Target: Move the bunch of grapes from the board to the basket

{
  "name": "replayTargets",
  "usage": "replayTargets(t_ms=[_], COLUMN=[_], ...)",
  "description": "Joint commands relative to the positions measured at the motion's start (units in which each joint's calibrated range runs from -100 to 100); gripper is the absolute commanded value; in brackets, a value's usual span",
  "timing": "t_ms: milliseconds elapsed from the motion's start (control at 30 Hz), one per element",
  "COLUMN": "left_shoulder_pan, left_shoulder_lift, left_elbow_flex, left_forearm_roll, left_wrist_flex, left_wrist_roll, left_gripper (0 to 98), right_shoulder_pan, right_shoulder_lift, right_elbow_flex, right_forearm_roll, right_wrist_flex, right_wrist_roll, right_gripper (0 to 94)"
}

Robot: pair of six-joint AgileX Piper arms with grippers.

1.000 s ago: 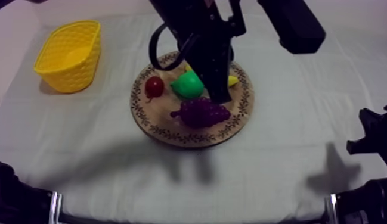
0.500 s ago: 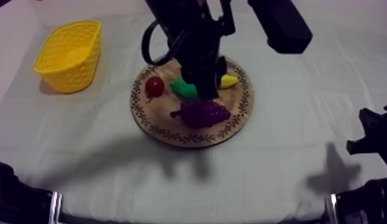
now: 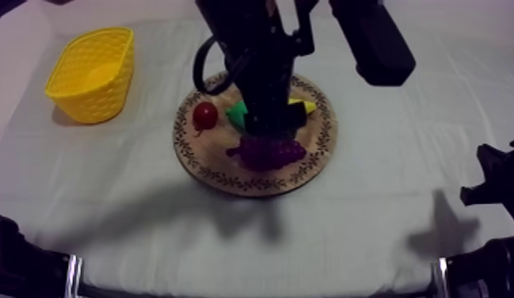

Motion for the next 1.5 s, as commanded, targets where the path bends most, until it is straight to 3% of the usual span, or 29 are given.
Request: replayTargets(t_ms=[0,667,1467], left_shoulder_pan=[0.03,-2.15,-2.82], left_shoulder_lift=[0.41,10.6,23.47], left_elbow_flex=[0.22,9.07,0.66], left_forearm_roll=[-0.05,0.03,0.14], left_wrist_flex=[-0.17,-11.38,-12.27], left_wrist_roll=[0.03,-0.68,-1.67], left_gripper=[94.2,94.1,94.8], right_shoulder_pan=[0.02,0.02,0.02], right_shoulder_lift=[0.0,0.0,0.0], right_elbow_flex=[-0.04,-0.04,-0.04], right_forearm_roll=[-0.02,-0.02,-0.02], right_wrist_flex=[0.0,0.0,0.0], right_wrist_roll=[0.01,0.01,0.01], right_gripper=[0.3,0.3,0.3])
